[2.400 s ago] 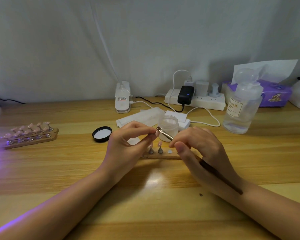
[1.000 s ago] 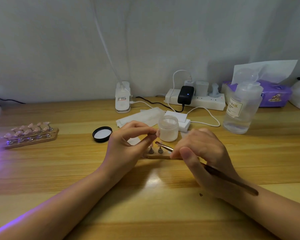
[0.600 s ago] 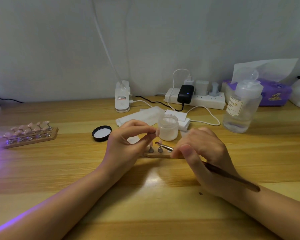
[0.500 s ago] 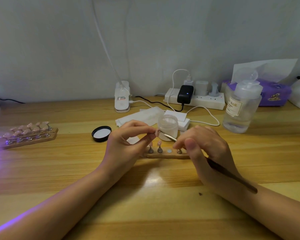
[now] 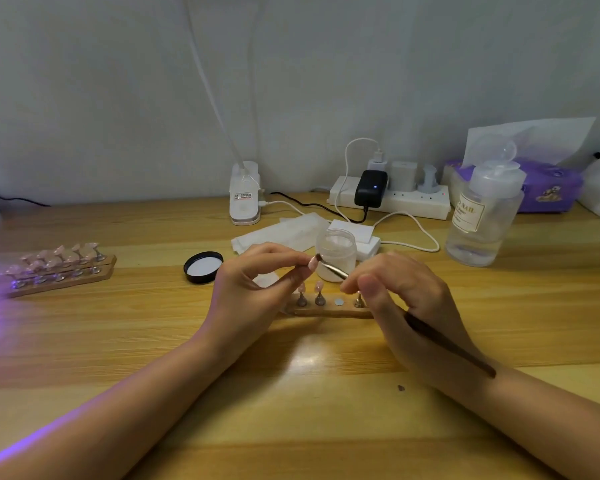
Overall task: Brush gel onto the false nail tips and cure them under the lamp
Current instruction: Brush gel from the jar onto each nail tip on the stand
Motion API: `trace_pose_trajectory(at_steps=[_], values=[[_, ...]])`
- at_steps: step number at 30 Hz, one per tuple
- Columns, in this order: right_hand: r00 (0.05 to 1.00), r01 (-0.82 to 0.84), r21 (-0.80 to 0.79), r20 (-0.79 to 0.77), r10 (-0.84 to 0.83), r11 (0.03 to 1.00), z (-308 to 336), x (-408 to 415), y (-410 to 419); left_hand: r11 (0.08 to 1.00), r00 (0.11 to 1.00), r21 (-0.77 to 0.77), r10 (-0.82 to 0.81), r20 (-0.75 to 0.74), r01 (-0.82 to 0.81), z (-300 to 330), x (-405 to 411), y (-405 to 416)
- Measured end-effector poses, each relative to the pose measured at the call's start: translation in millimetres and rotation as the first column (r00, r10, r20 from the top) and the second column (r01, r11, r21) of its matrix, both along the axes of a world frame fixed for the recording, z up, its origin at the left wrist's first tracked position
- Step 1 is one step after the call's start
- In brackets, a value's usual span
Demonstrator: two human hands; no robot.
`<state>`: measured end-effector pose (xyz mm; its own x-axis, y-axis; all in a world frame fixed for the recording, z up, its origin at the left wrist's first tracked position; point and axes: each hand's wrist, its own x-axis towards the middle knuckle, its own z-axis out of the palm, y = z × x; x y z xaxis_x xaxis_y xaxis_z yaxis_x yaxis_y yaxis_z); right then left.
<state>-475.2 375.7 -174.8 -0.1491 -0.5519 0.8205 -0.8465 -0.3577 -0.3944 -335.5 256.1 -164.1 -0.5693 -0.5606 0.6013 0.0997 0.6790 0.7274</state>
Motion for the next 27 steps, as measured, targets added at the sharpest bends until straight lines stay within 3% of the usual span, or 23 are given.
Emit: trace_pose_trajectory(at_steps=[4, 7, 12, 15, 27], values=[[0.992, -0.085, 0.009, -0.095, 0.085, 0.996, -0.1, 2.9, -0.5, 1.0, 1.0, 0.017, -0.005, 0.001, 0.005, 0.5, -1.3, -0.3], [0.993, -0.087, -0.018, -0.082, 0.085, 0.996, 2.3, 2.8, 0.1, 1.0, 1.0, 0.018, -0.005, -0.006, 0.005, 0.9, -1.9, 1.0], [0.968, -0.057, 0.029, 0.244, 0.048, 0.998, 4.5, 0.7, 5.3, 1.0, 1.0, 0.011, 0.0, -0.025, 0.0, 0.7, -2.4, 2.3], [0.954, -0.033, 0.081, 0.301, 0.007, 0.996, 5.9, 1.2, 6.1, 0.999, 0.999, -0.044, -0.011, -0.031, 0.01, 0.6, -2.3, 2.6], [0.999, -0.008, 0.053, 0.054, 0.005, 0.999, 3.1, 1.2, 2.5, 0.984, 1.0, -0.177, 0.011, 0.014, -0.008, -0.5, -2.6, 4.1]])
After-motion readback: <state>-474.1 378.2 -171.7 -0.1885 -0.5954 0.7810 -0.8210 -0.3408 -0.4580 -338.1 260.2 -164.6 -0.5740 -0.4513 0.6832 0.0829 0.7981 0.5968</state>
